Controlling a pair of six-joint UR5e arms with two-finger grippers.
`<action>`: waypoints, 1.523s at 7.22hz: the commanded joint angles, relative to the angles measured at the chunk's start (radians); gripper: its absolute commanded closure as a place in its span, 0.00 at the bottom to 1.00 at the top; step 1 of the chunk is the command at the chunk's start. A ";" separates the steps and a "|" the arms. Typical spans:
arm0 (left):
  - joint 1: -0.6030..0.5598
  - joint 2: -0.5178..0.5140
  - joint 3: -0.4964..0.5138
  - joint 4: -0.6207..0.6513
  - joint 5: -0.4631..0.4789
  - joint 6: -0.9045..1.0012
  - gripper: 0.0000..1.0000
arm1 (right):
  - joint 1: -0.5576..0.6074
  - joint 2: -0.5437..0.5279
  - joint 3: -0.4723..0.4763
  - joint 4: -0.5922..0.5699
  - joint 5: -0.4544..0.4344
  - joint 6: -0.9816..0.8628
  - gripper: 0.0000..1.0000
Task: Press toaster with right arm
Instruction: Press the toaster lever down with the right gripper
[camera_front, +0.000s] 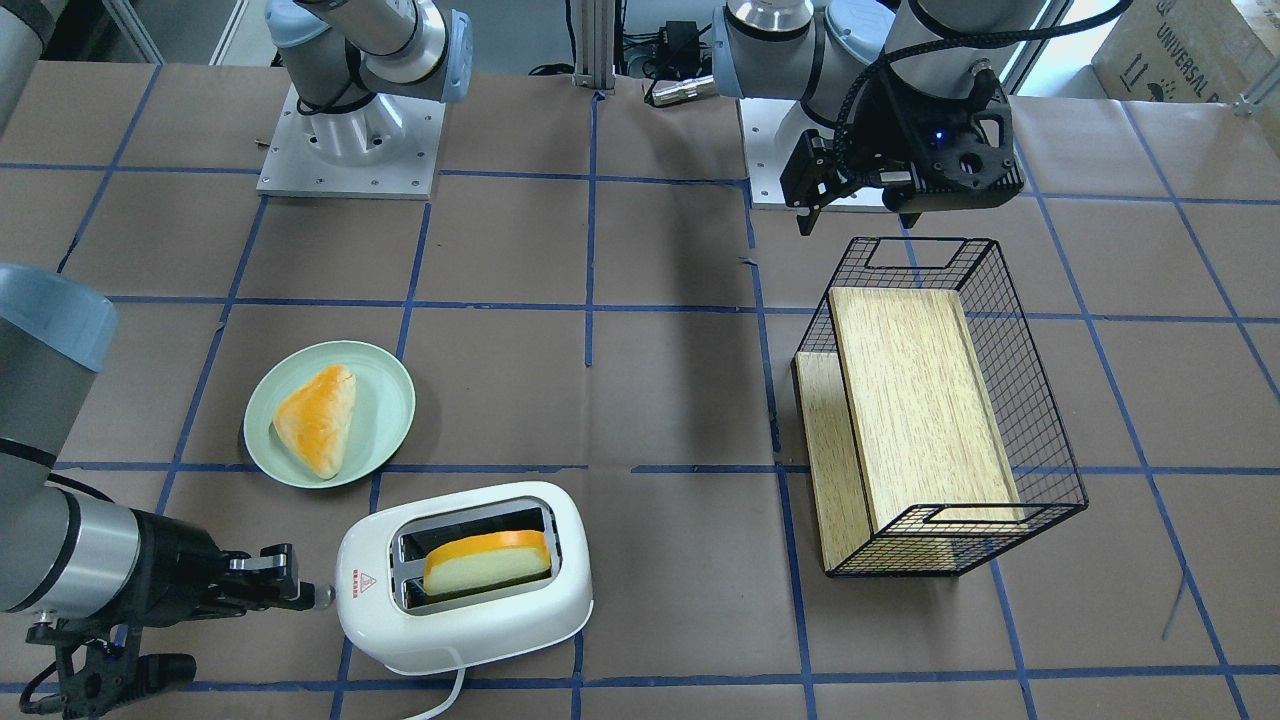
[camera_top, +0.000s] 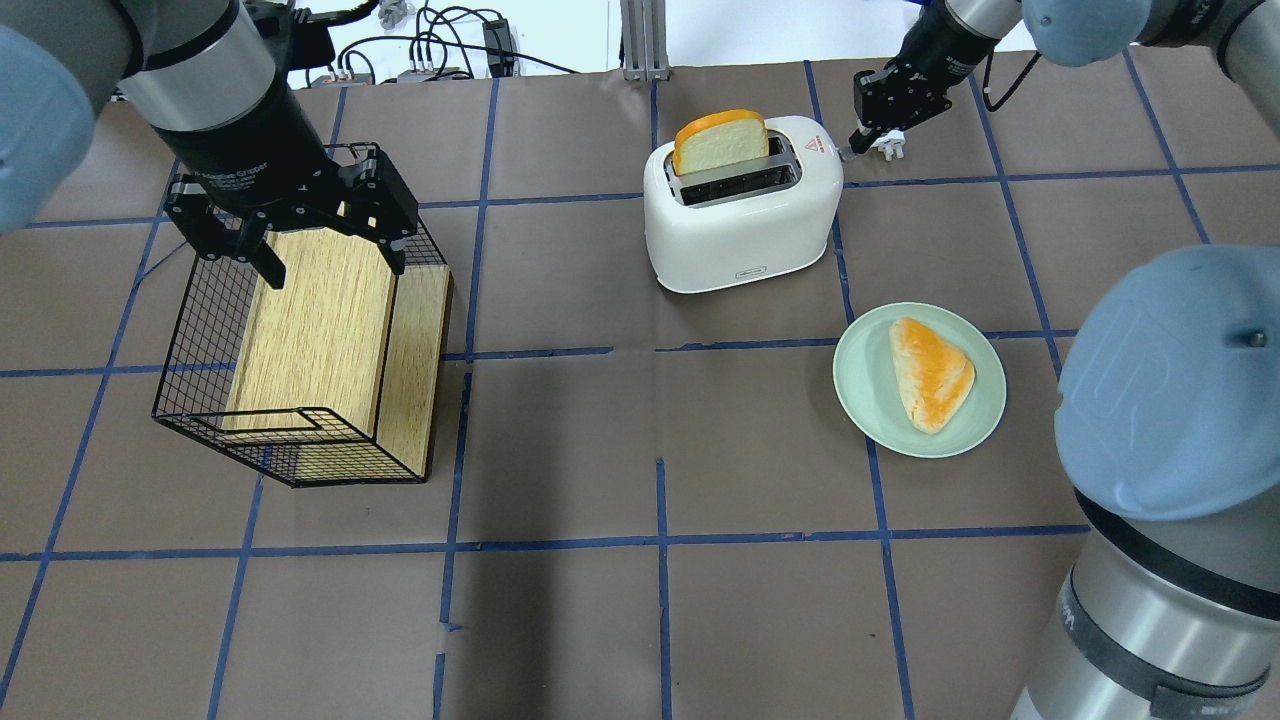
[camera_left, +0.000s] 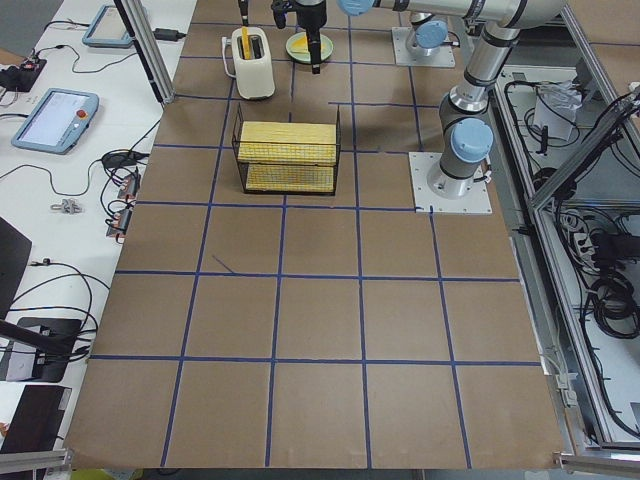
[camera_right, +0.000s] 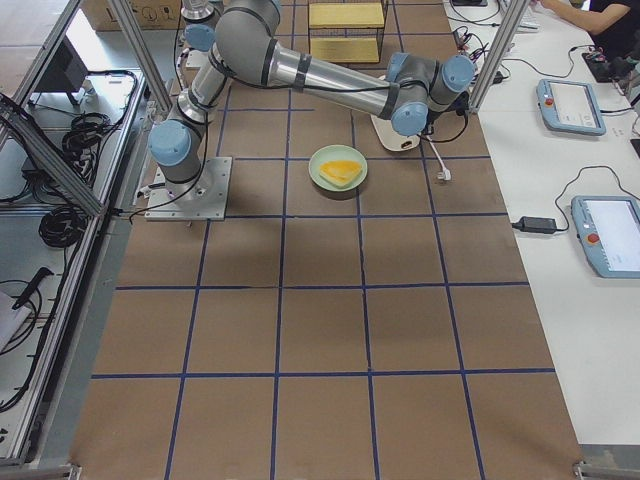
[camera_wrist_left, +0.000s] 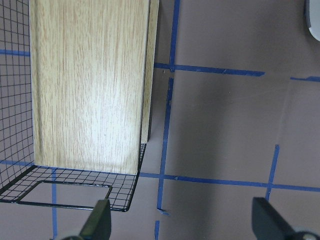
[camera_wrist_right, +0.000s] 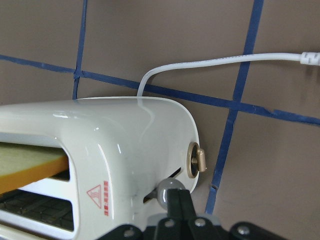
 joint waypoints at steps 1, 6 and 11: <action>0.000 0.000 0.000 0.000 0.000 0.000 0.00 | 0.001 0.010 -0.002 -0.003 0.000 0.000 0.95; 0.000 0.000 0.000 0.000 0.000 0.000 0.00 | 0.001 0.047 -0.002 0.003 0.021 0.000 0.94; 0.000 0.000 0.000 0.000 0.000 0.000 0.00 | -0.004 0.067 -0.005 0.002 0.025 0.000 0.94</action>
